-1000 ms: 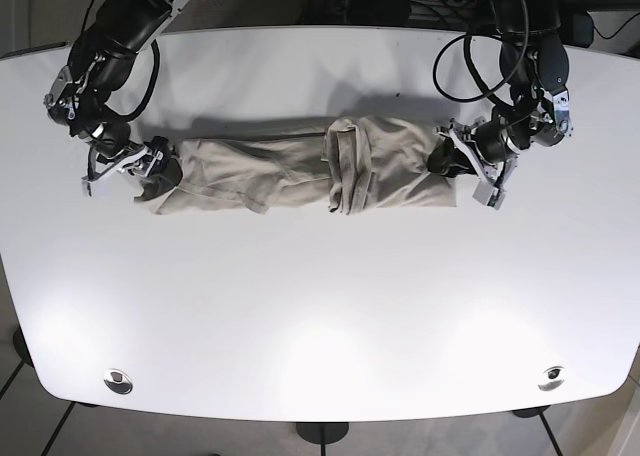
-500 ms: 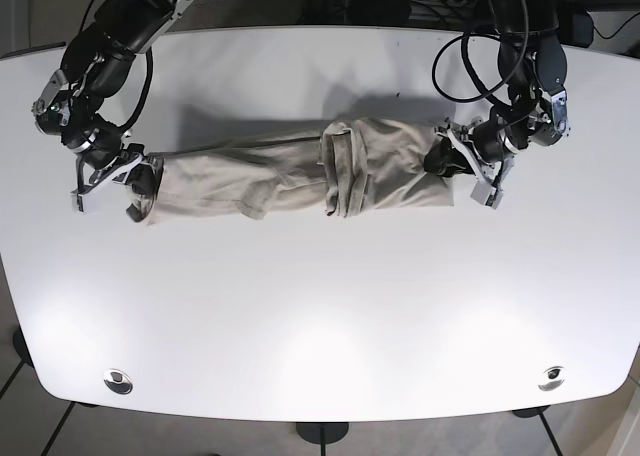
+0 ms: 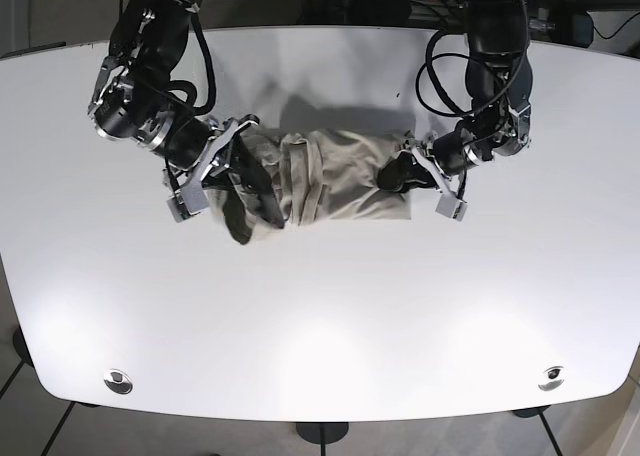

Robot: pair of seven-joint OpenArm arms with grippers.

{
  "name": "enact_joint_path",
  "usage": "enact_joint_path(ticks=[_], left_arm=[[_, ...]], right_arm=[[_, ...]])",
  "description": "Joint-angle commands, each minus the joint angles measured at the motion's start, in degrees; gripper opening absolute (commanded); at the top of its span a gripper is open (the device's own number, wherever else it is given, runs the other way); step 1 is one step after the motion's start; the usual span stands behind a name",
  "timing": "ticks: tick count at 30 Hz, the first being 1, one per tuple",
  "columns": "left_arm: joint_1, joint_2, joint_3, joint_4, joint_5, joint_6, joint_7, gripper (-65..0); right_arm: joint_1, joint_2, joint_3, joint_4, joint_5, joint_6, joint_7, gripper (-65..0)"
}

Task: Fold the T-shirt properly
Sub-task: 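Fold both strip ends toward the middle, grippers moving toward each other, then press and tuck the bundled shirt with the right gripper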

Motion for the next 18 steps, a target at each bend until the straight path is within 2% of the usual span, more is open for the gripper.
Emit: enact_joint_path(ticks=[1, 4, 8, 11, 18], left_arm=[[-0.62, 0.11, 0.27, -0.09, 3.44, 2.95, 2.99, -54.3], [-0.80, 0.28, 0.27, -0.09, 3.35, 4.97, 2.99, -54.3], [-0.80, 1.69, 0.27, -0.09, 3.35, 5.06, 3.08, -54.3], [-0.80, 1.78, 0.27, -0.09, 3.35, 5.06, 3.08, -54.3], [-0.80, 3.01, 0.27, -0.09, 3.26, 5.06, 3.08, -54.3]], right_arm=[[1.04, -1.81, -0.31, 1.17, 1.53, 0.02, 1.73, -62.9], [2.97, -2.95, -2.77, -0.23, 1.44, -0.25, 1.82, -62.9], [5.87, -3.39, -6.90, -4.28, -0.32, -0.42, 2.43, -62.9], [7.37, -3.39, -12.27, -9.11, -4.45, -0.42, 8.76, -62.9], [10.36, -2.43, -18.95, -23.26, -5.15, -0.51, 16.59, -62.8]])
